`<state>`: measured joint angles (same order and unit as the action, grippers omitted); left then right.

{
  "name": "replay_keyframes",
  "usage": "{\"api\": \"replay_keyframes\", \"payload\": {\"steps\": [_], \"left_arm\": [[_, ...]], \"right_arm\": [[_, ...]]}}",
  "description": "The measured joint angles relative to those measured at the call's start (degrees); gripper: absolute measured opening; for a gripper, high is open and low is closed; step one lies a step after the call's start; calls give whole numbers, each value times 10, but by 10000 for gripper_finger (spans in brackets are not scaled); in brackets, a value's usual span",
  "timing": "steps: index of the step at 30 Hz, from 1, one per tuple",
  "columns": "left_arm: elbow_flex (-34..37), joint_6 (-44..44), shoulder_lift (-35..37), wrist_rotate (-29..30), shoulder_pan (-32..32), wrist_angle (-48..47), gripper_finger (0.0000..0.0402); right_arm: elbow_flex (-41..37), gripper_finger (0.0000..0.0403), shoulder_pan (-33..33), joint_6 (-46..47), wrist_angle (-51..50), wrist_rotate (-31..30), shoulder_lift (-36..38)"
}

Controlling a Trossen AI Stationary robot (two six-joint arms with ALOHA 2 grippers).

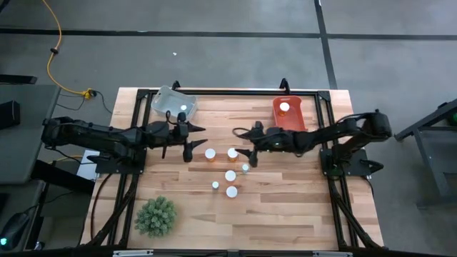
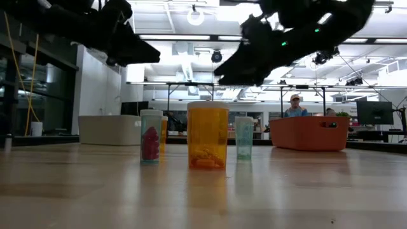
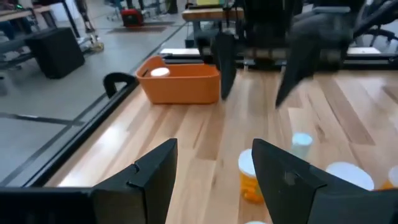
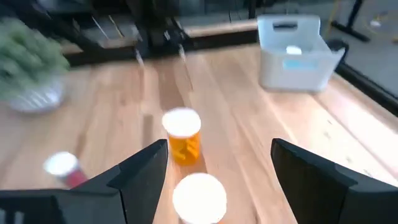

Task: Pick and place medicine bottles into bin by pill shape (circle, oval)
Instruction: Put the orange capsule bottle into the orange bin

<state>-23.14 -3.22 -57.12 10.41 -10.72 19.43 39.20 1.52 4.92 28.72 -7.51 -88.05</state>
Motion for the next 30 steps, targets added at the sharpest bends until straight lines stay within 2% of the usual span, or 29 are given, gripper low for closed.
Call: {"api": "replay_keyframes", "payload": {"steps": [5,14,19,30], "left_arm": [[0,0,2,42,0,-11,198],[0,0,2,43,0,-68,198],[0,15,2,38,0,-79,198],[0,24,2,37,-1,-80,198]], "right_arm": [[72,279,0,-4,-82,-34,-58],[167,279,0,32,-198,-18,-128],[182,279,0,53,-204,18,-140],[182,279,0,60,-250,22,-140]]}}
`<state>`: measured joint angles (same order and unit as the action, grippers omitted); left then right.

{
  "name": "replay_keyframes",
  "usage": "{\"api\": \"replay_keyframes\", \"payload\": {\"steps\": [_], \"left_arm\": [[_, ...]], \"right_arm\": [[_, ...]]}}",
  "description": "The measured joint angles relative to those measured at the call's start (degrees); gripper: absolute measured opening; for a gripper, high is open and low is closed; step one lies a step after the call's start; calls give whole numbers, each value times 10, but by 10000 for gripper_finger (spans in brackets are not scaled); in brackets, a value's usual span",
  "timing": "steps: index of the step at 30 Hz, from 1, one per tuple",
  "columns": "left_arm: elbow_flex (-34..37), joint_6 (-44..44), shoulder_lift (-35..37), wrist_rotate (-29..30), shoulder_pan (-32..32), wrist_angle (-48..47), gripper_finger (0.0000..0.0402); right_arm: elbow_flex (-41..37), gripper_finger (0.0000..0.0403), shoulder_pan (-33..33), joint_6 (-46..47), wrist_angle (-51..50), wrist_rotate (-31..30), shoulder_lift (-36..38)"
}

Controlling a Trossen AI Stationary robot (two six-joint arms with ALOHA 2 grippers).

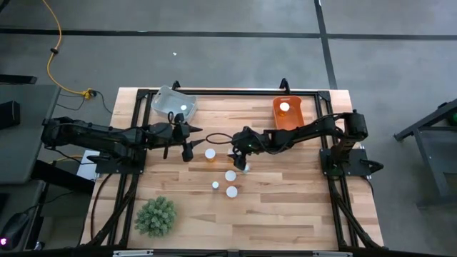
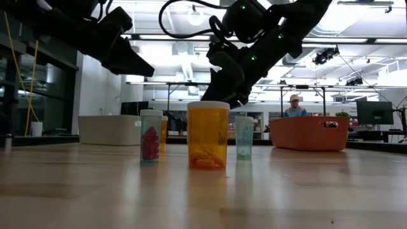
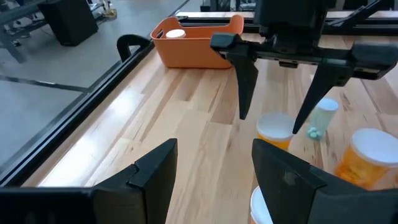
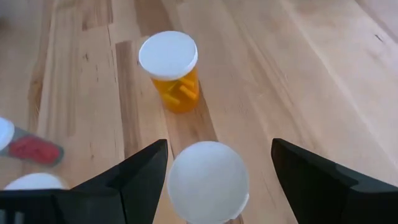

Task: Pick and place medicine bottles into bin by pill shape (circle, oval)
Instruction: Put the orange capsule bottle into the orange bin

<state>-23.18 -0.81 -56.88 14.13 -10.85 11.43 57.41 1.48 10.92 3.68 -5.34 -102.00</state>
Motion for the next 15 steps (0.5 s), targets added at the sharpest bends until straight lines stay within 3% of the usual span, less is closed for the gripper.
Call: {"api": "replay_keyframes", "payload": {"steps": [15], "left_arm": [[0,2,0,0,0,4,198]], "right_arm": [[0,279,0,-4,-17,27,-2]]}}
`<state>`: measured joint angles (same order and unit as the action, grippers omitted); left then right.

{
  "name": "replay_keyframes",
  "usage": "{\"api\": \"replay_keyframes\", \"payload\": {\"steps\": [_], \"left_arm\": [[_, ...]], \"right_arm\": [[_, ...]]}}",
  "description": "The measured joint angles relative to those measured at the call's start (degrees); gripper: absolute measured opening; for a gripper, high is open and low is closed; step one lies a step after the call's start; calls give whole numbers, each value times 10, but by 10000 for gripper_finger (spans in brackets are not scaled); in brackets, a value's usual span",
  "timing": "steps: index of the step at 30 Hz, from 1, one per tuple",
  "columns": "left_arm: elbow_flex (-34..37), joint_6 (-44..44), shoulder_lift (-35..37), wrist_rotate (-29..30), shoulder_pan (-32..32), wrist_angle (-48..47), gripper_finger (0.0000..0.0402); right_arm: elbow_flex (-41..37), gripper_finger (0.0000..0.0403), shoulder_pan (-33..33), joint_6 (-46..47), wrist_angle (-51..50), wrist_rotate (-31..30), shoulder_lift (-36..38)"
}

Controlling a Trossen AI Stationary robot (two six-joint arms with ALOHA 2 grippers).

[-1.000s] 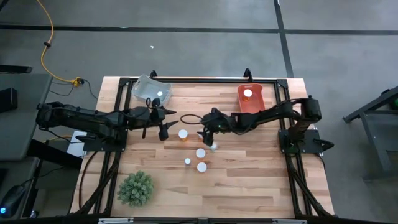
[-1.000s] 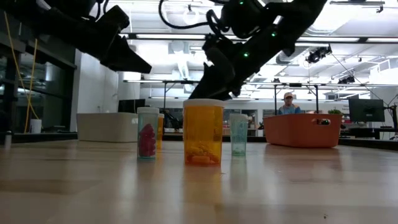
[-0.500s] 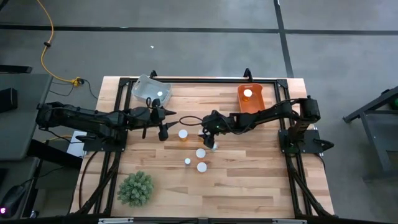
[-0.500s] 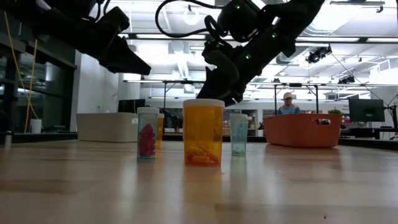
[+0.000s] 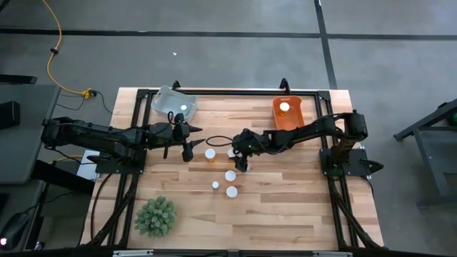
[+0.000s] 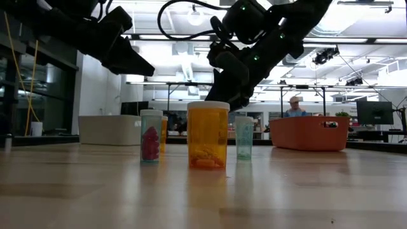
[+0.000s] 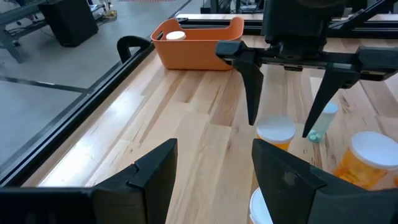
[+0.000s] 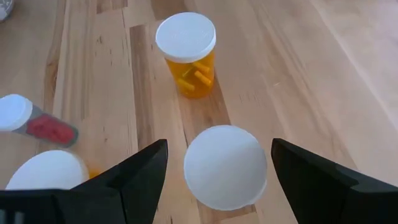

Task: Pick and place medicine bottles into bin by pill shape (circle, oval)
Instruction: Put the orange capsule bottle into the orange bin

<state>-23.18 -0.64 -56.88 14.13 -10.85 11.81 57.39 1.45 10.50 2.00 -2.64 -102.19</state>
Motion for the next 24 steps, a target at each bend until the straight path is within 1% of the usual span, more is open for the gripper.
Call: {"api": "replay_keyframes", "payload": {"steps": [24], "left_arm": [[0,5,0,0,0,0,198]], "right_arm": [[-1,279,5,-1,6,-6,-30]]}}
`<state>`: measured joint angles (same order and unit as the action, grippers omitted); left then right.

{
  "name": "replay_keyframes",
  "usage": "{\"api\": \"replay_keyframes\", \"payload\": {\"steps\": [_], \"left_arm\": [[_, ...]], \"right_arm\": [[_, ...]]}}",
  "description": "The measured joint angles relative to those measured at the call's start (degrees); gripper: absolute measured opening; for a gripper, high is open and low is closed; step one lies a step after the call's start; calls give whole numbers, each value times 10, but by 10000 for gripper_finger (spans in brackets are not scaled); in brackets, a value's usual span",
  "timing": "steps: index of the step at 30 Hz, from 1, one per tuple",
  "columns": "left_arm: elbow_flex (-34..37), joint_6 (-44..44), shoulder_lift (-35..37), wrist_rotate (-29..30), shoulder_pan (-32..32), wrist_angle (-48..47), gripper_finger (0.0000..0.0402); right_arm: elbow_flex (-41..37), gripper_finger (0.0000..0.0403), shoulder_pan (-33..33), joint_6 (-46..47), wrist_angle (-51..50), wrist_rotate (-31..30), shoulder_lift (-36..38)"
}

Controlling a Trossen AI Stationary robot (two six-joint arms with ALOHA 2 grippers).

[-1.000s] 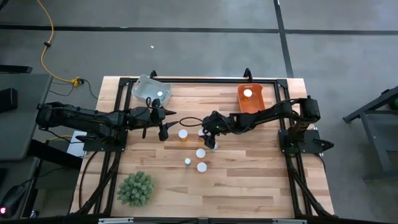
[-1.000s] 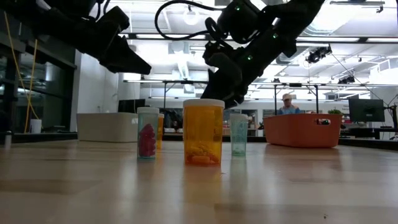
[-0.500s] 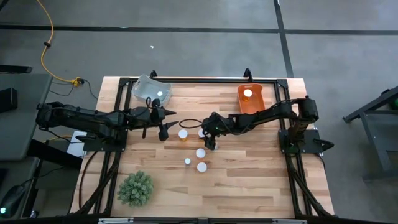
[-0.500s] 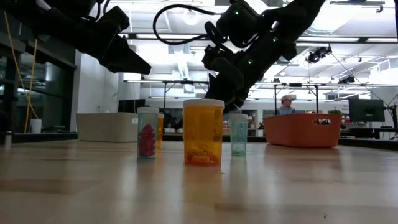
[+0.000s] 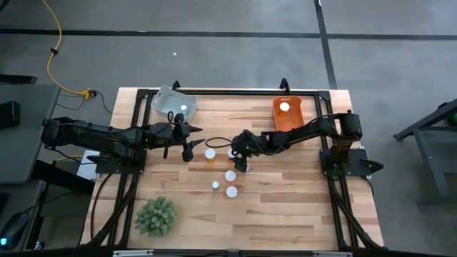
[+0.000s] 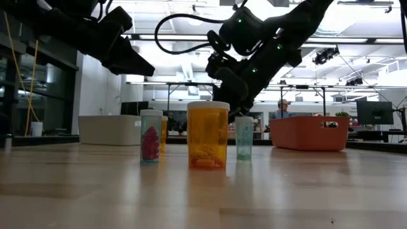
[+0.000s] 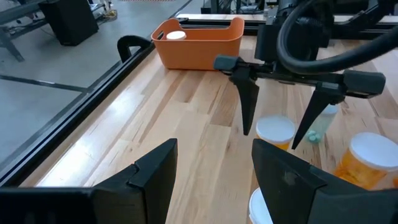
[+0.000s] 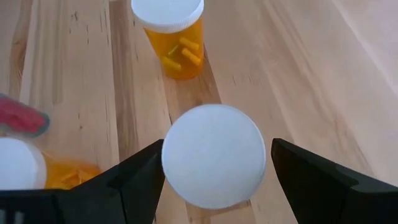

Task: Pick and place medicine bottles into bin by pill shape (circle, oval)
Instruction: Put the orange capsule bottle into the orange bin

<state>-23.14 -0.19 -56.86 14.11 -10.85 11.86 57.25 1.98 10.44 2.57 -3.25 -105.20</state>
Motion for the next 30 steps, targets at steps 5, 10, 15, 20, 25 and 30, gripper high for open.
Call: {"api": "replay_keyframes", "payload": {"steps": [5,10,15,20,25,30], "left_arm": [[0,0,0,0,0,0,198],[0,0,0,0,0,0,198],[0,0,0,0,0,0,198],[0,0,0,0,0,0,198],[0,0,0,0,0,0,198],[0,0,0,0,0,-1,198]], "right_arm": [[0,275,0,-4,5,0,2],[0,242,0,-4,6,0,2],[0,199,0,-4,7,0,3],[0,188,0,-6,6,0,6],[0,196,0,-35,-9,0,37],[0,195,-7,-45,-53,-75,91]]}}
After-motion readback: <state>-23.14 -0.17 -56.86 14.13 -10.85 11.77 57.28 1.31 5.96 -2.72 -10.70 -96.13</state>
